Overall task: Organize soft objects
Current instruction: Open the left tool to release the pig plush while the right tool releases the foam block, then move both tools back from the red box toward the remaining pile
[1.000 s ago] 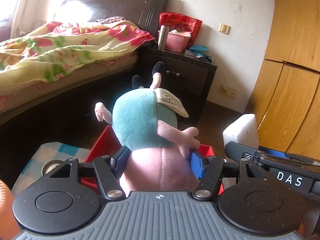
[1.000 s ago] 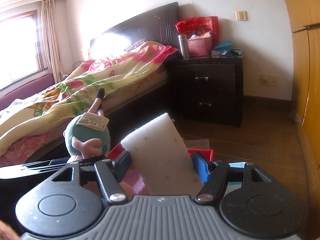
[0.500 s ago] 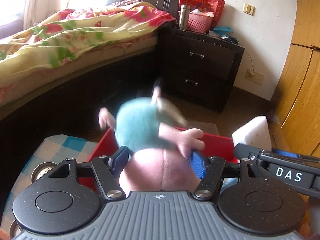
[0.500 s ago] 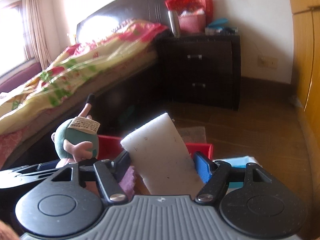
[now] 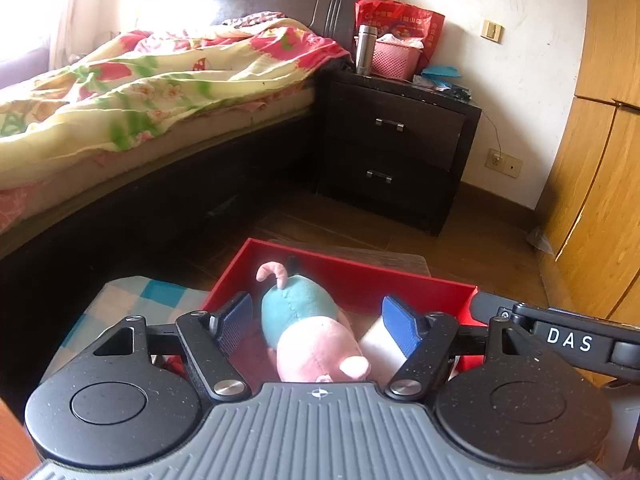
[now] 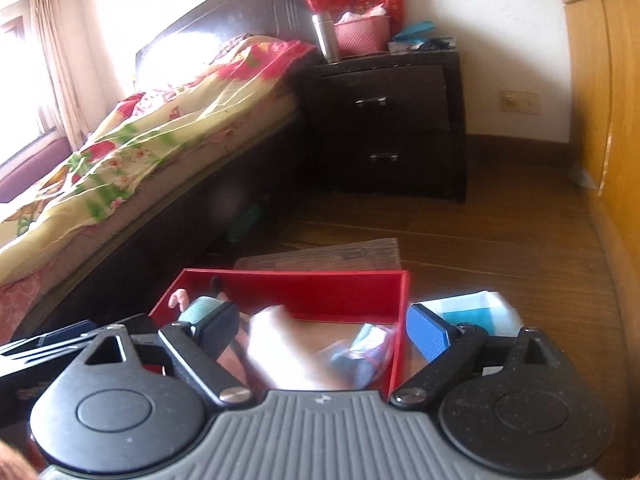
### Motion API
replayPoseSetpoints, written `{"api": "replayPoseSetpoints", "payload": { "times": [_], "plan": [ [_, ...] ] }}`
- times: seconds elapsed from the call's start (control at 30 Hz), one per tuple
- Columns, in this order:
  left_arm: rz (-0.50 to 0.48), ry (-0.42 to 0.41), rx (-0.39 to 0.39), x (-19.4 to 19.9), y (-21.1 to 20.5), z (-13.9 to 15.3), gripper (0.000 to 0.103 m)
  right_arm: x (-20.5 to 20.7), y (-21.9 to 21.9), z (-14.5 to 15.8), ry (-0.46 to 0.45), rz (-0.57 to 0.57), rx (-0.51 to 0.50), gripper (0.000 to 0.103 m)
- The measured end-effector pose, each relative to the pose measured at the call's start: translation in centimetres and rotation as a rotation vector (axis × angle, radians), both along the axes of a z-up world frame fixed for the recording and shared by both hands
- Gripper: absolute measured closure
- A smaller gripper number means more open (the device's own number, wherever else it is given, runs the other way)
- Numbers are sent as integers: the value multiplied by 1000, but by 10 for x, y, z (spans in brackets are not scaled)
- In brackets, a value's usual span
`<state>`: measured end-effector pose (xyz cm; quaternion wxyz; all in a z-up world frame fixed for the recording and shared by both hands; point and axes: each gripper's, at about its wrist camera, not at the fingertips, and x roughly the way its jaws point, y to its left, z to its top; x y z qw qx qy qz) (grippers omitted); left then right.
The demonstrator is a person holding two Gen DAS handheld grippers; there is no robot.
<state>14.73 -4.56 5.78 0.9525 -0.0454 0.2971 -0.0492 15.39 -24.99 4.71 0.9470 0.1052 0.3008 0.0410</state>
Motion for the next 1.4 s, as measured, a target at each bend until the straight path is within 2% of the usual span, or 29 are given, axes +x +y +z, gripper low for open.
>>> {"api": "replayPoseSetpoints", "payload": {
  "times": [0.1, 0.27, 0.53, 0.7, 1.03, 1.4],
  "plan": [
    [-11, -8, -5, -9, 1, 4, 31, -11, 0, 2, 6, 2, 8, 32],
    [-46, -9, -2, -31, 1, 6, 25, -42, -1, 2, 8, 9, -6, 32],
    [-85, 14, 16, -56, -1, -6, 23, -77, -7, -10, 32, -11, 1, 32],
    [-90, 13, 24, -63, 6, -13, 24, -88, -11, -15, 27, -28, 11, 32],
    [-165, -10, 78, -80, 7, -27, 24, -95, -12, -20, 34, -29, 15, 32],
    [-222, 23, 52, -81, 16, -36, 30, -98, -5, -28, 56, -13, 2, 32]
  ]
}}
